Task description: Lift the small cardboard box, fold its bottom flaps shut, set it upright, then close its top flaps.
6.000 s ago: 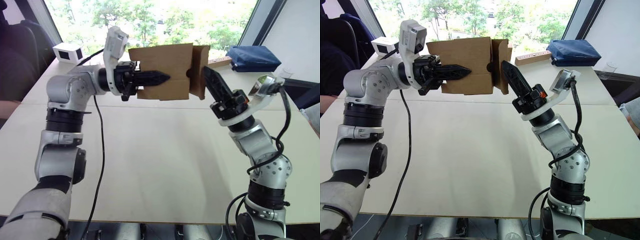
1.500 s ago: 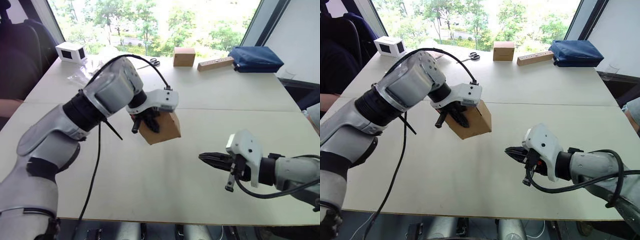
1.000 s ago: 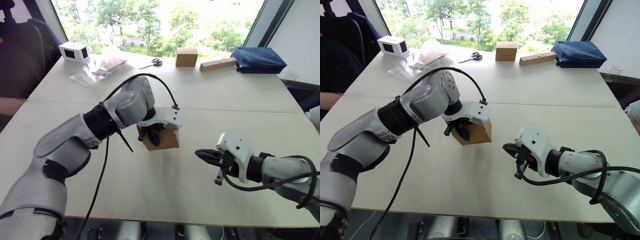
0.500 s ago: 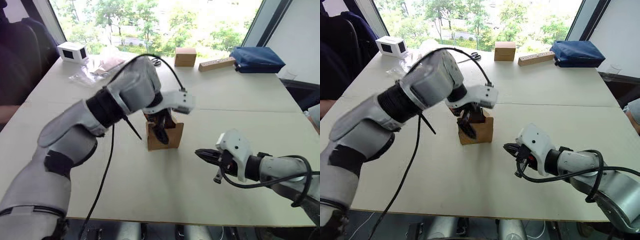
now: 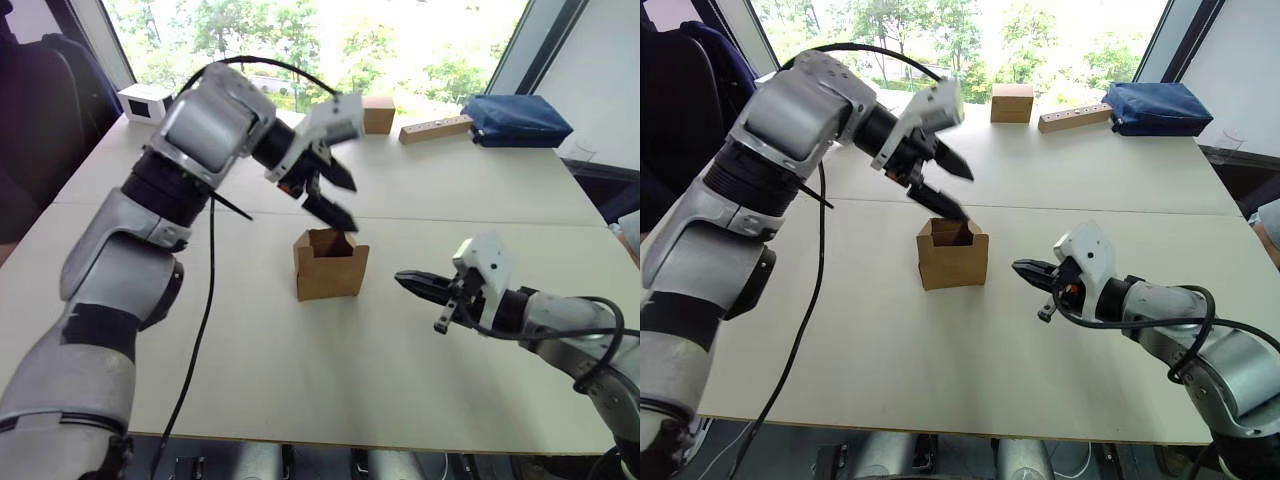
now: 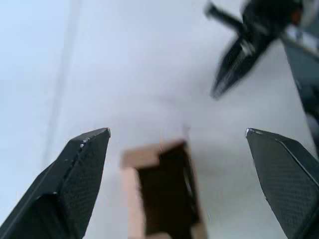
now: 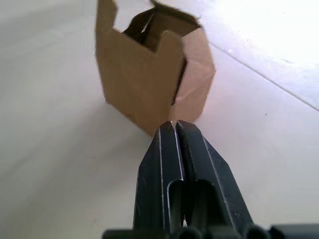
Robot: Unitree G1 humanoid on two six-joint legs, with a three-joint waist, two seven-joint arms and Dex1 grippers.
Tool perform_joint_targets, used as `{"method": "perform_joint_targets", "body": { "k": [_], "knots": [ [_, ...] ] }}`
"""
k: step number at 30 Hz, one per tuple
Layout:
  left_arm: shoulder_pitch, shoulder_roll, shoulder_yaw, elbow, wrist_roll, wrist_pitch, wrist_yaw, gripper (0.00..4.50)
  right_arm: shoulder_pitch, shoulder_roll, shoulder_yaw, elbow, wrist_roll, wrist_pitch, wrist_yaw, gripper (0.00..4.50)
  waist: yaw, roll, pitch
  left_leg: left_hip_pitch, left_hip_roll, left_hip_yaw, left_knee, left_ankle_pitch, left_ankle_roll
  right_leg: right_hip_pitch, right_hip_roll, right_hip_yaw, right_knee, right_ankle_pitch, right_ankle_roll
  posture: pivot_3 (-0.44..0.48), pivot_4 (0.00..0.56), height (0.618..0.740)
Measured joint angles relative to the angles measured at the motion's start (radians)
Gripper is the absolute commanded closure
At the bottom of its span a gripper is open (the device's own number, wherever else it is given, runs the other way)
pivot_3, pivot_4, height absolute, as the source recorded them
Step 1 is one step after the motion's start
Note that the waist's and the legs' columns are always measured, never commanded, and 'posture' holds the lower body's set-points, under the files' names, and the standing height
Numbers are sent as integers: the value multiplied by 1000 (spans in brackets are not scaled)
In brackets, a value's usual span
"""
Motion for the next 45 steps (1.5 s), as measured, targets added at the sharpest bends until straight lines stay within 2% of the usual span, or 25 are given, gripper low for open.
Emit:
{"method": "perform_joint_targets", "body": {
  "k": [2, 5, 8, 10, 11, 12, 15, 19, 23, 31, 37, 45],
  "knots": [
    [107, 58, 124, -29, -16, 11, 91, 26, -55, 3, 63, 91, -88, -53, 17, 4500, -22, 1, -1, 2, 1, 0, -1, 0, 0, 0, 1, 1, 1, 0, 0, 0, 150, 740],
    [356, 152, 197, -185, 27, -80, 207, 26, -105, 46, 120, 213, -175, -120, 37, 4500, -27, 2, -1, 3, 2, 0, -5, 2, -4, -1, 2, 0, 1, -1, -2, 0, 150, 740],
    [625, 157, 233, -379, 42, -52, 325, 26, -141, 92, 180, 316, -252, -195, 67, 4500, -12, 1, 0, 0, 3, -1, -4, 5, -8, -1, 0, -1, 2, -1, -2, 0, 150, 740],
    [733, 125, 273, -480, 14, 2, 393, 26, -157, 121, 209, 359, -285, -227, 83, 4500, 4, 0, 0, -1, 2, -1, -1, 3, -6, 0, -2, -1, 1, 0, -1, 0, 150, 740],
    [777, 103, 311, -527, 2, 21, 437, 526, -166, 140, 221, 376, -298, -240, 91, 4500, 7, 0, 0, 0, 1, -1, 0, 2, -3, 1, -3, -1, 1, 1, -1, 0, 150, 740],
    [803, 84, 340, -557, -5, 31, 470, 728, -173, 153, 230, 385, -305, -248, 97, 4500, 11, 0, 0, 0, 1, -1, 1, 1, -2, 1, -4, -1, 1, 1, -1, 0, 150, 740],
    [884, 43, 429, -631, -18, 63, 592, 1896, -193, 190, 259, 404, -330, -266, 117, 4500, 13, 0, 0, 0, 0, -1, 1, 1, -2, 3, -5, -2, 1, 1, 0, 0, 150, 740],
    [995, 13, 457, -687, -36, 60, 650, 3485, -205, 222, 271, 425, -356, -269, 129, 4500, 7, 0, -1, 2, 0, 0, 1, 3, -6, 3, -5, -2, 1, 1, 0, 0, 150, 740],
    [1084, -47, 411, -693, -63, 62, 665, 3485, -205, 244, 299, 437, -376, -269, 148, 4500, 9, 0, -1, 2, 0, -1, 1, 2, -3, 3, -4, -2, 1, 1, 0, 0, 150, 740],
    [1073, -93, 335, -662, -56, 20, 702, 3485, -196, 256, 299, 430, -392, -255, 180, 4500, 8, 0, -2, 3, 0, -1, 0, 1, -3, 4, -4, -3, 1, 1, -1, 0, 150, 740],
    [1085, -56, 320, -676, -69, 24, 677, 3485, -112, 247, 301, 288, -370, -163, 207, 4500, 7, 0, -2, 4, 0, -1, -1, 1, -2, 5, -4, -3, 1, 1, -1, 0, 150, 740],
    [1108, -18, 316, -702, -87, 40, 648, 3485, -82, 249, 300, 214, -370, -111, 202, 4500, 8, 0, -2, 5, 0, -1, -1, 1, -2, 5, -4, -3, 1, 0, -1, 0, 150, 740]
  ]
}}
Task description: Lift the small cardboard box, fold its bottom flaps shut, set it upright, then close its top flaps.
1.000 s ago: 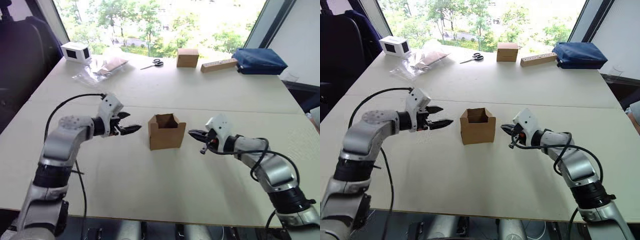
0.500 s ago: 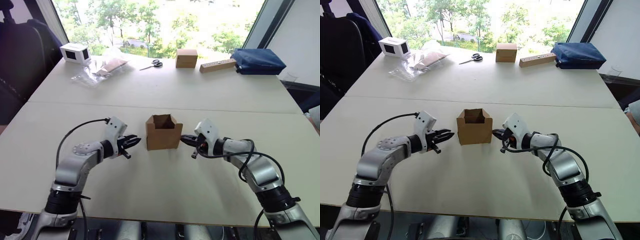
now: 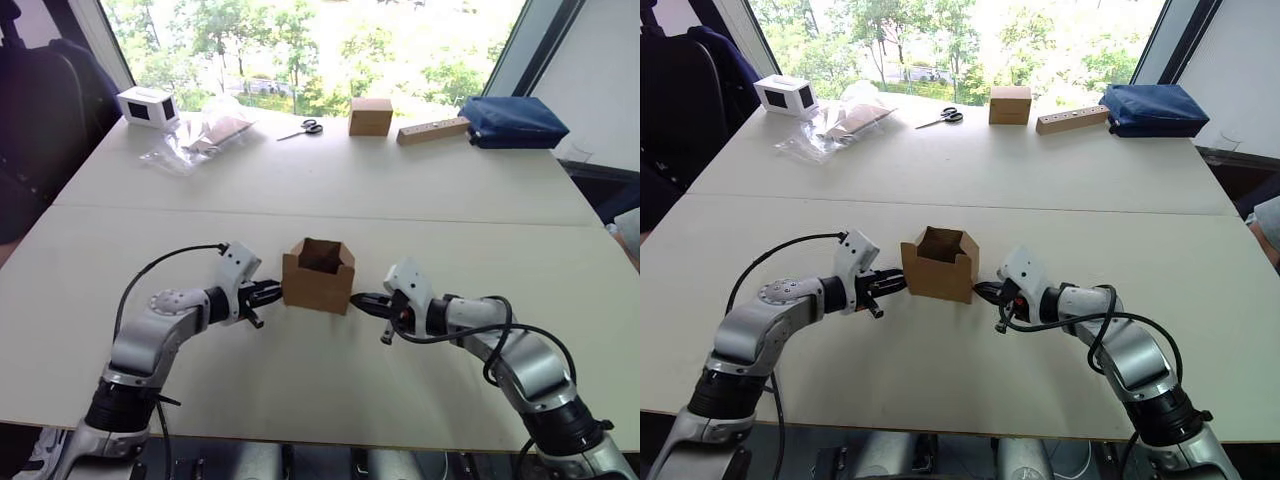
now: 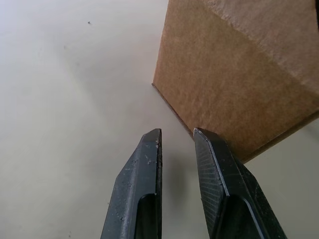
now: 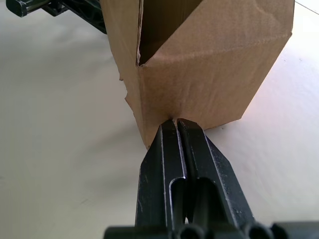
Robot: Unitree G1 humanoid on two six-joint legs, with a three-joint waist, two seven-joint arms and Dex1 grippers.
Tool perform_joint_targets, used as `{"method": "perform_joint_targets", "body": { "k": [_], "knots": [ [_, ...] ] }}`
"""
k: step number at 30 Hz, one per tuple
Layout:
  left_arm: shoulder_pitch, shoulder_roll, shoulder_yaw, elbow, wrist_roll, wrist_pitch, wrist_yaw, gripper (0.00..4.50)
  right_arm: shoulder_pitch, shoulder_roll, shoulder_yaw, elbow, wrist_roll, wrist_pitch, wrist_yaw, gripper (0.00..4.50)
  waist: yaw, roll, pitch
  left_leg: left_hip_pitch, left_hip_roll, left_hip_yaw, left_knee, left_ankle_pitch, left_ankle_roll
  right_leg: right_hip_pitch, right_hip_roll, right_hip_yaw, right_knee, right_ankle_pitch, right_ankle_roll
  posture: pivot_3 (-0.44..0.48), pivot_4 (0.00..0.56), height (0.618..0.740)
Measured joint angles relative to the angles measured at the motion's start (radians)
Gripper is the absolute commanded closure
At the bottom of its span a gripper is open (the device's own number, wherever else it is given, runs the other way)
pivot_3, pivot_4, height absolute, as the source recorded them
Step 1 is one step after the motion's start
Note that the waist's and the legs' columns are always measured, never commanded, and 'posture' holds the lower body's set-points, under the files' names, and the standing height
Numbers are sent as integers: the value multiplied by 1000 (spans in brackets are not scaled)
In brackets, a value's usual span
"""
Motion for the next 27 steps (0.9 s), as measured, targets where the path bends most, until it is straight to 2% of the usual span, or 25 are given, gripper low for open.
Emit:
{"method": "perform_joint_targets", "body": {
  "k": [11, 17, 22, 27],
  "knots": [
    [19, 20, 0, -16, -37, 14, -19, 3485, 10, -2, -35, 1, 1, -8, 2, 4500, 2, 0, 0, 0, 0, 0, 0, 0, 0, 0, 0, 0, 0, 0, 0, 0, 150, 740],
    [-51, 132, 77, 47, -91, 8, -103, 3485, 59, -98, -151, -52, 76, 27, 49, 4500, 1, 0, 0, 0, 0, 0, 0, 0, 0, 0, 0, 0, 0, 0, 0, 0, 150, 740],
    [-107, 192, 100, 10, -189, 58, -202, 3485, -14, -140, -258, -97, 175, 86, 69, 4500, 0, 0, 0, 1, 0, 0, -1, 0, 0, 0, 0, 0, 0, 0, 0, 0, 150, 740],
    [-205, 179, 99, 17, -257, 100, -225, 3485, -108, -118, -265, -95, 231, 120, 64, 4500, 2, 0, 0, 1, 0, 0, -1, 0, 0, 1, 1, 0, 0, 0, 0, 0, 150, 740]
  ]
}}
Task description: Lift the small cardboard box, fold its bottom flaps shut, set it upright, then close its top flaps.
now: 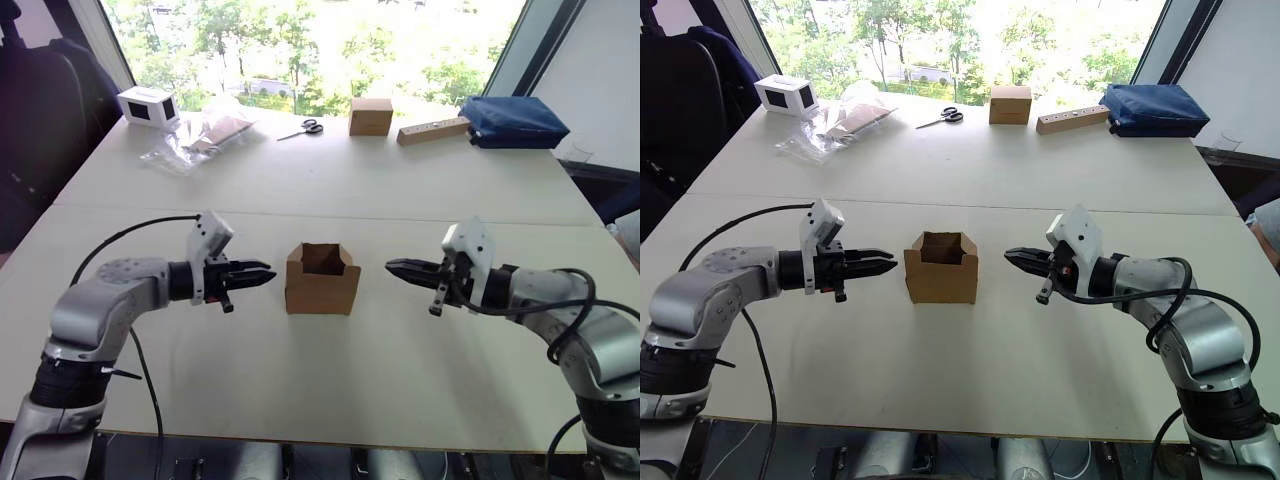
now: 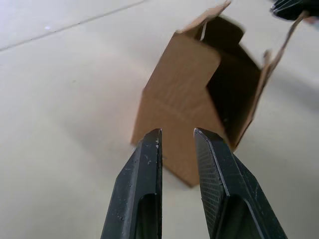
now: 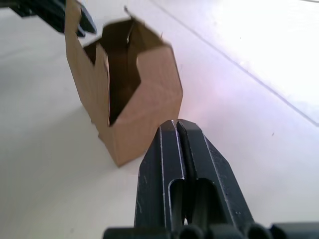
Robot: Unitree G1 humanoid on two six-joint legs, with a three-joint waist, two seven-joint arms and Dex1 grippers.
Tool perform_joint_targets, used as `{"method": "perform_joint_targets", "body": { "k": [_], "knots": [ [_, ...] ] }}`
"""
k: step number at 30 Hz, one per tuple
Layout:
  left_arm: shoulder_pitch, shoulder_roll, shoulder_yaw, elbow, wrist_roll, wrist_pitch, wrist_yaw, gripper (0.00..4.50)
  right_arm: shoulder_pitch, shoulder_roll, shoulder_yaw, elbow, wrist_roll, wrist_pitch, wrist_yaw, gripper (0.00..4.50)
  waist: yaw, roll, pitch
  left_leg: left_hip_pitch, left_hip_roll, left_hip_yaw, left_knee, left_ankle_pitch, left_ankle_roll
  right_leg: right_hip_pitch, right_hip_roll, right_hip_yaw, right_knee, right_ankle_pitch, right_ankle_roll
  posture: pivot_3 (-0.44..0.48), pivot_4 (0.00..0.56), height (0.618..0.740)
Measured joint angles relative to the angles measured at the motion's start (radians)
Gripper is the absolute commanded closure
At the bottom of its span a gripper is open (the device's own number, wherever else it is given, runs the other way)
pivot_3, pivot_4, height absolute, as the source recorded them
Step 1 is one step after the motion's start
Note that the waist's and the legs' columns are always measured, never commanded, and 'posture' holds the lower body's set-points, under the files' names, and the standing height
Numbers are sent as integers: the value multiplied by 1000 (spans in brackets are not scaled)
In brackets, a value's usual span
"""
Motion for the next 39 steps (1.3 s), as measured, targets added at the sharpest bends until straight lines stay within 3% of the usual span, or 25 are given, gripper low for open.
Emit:
{"method": "perform_joint_targets", "body": {
  "k": [10, 39],
  "knots": [
    [-76, -47, -113, 85, 45, -67, -10, 3485, -77, 87, 159, 106, -58, -70, -4, 4500, -2, 0, 0, 0, -1, 0, 0, 0, 0, 0, 1, 0, 0, 0, 0, 0, 150, 740],
    [-87, -44, -233, 139, 171, -216, -88, 3485, -106, 135, 233, 196, -132, -121, 15, 4500, -2, 0, 0, 0, -1, 0, 0, 0, 0, 0, 1, 0, 0, 0, 0, 0, 150, 740]
  ]
}}
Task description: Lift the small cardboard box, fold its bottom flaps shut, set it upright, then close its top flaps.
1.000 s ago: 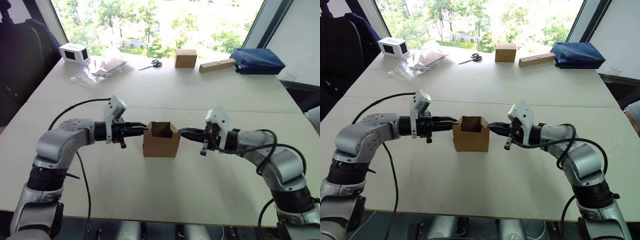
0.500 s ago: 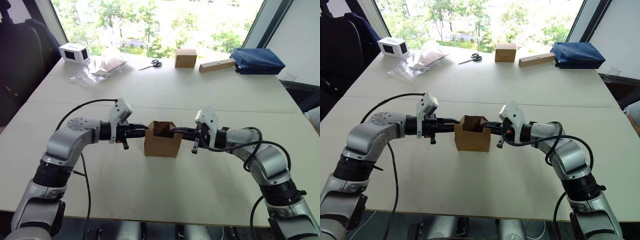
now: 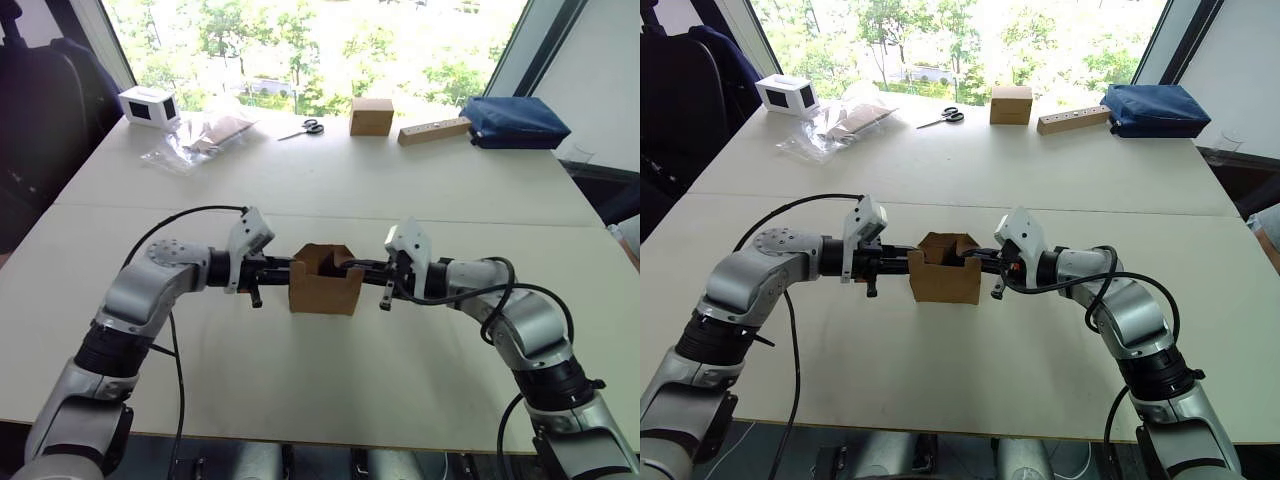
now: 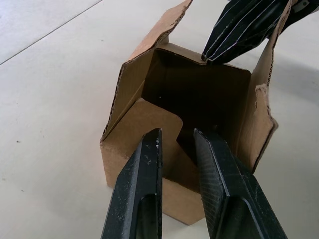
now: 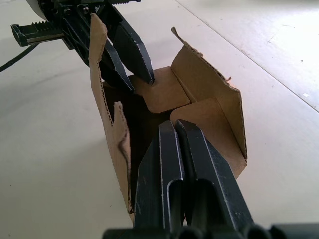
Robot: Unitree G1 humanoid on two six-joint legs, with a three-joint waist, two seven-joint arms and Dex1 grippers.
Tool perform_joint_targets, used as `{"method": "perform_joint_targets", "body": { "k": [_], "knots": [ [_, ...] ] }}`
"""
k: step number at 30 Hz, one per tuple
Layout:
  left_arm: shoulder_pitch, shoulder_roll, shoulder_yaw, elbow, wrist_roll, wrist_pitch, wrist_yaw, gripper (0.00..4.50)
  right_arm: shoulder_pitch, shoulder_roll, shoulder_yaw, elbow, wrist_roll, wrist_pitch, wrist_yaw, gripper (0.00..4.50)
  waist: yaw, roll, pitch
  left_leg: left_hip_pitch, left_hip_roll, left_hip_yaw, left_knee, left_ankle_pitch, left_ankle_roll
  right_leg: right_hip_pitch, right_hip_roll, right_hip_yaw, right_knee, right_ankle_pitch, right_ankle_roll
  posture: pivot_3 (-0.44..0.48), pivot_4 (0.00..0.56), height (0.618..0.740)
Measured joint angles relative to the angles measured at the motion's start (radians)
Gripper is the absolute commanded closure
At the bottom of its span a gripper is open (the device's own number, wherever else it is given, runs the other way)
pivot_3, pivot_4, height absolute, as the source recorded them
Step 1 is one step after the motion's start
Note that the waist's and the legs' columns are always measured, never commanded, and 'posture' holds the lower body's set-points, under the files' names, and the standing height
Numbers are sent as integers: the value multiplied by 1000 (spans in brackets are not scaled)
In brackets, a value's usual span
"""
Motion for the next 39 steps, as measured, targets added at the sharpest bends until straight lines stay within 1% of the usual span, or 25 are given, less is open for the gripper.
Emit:
{"method": "perform_joint_targets", "body": {
  "k": [11, 20, 22, 28, 31, 35, 37, 39],
  "knots": [
    [-26, -18, -16, 40, 36, -42, -5, 3485, -6, 7, 28, 11, -58, -16, -16, 4500, 0, 0, 0, 0, 0, 0, 0, 0, 0, 0, 0, 0, 0, 0, 0, 0, 150, 740],
    [-37, -23, -27, 57, 53, -63, -18, 3485, -53, -15, 71, 8, -112, 4, -6, 4500, 0, 0, 0, 0, 0, 0, 0, 0, 0, 0, 0, 0, 0, 0, 0, 0, 150, 740],
    [-38, -28, -27, 60, 53, -66, -19, 3485, -72, -42, 91, -5, -123, 17, 10, 4500, 1, 0, 0, 0, 0, 0, 0, 0, 0, 0, 0, 0, 0, 0, 0, 0, 150, 740],
    [-39, -29, -25, 64, 53, -68, -20, 3485, -75, -53, 100, -13, -136, 26, 23, 4500, 0, 0, 0, 0, 0, 0, 0, 0, 0, 0, 0, 0, 0, 0, 0, 0, 150, 740],
    [-39, -29, -5, 81, 46, -66, -21, 3485, -74, -53, 77, -14, -126, 19, 27, 4500, 0, 0, 0, 0, 0, 0, 0, 0, 0, 0, 0, 0, 0, 0, 0, 0, 150, 740],
    [-42, -23, 49, 110, 5, -28, -26, 3485, -67, -62, 21, -19, -106, 6, 31, 4500, 0, 0, 0, -1, 1, 0, 0, 0, 0, -1, 0, 0, 0, 0, 0, 0, 150, 740],
    [-84, -25, 107, 145, -49, 27, -24, 3485, -66, -84, -36, -35, -74, 9, 33, 4500, 3, 0, 1, -3, 1, -1, 0, 0, 0, -2, 0, -1, 0, 0, 0, 0, 150, 740],
    [-139, -18, 163, 178, -73, 44, -23, 3485, -67, -98, -94, -67, -44, 17, 34, 4500, 2, -1, 1, -4, 0, -1, 1, 0, 0, -3, 0, -1, 0, 0, 0, 0, 150, 740]
  ]
}}
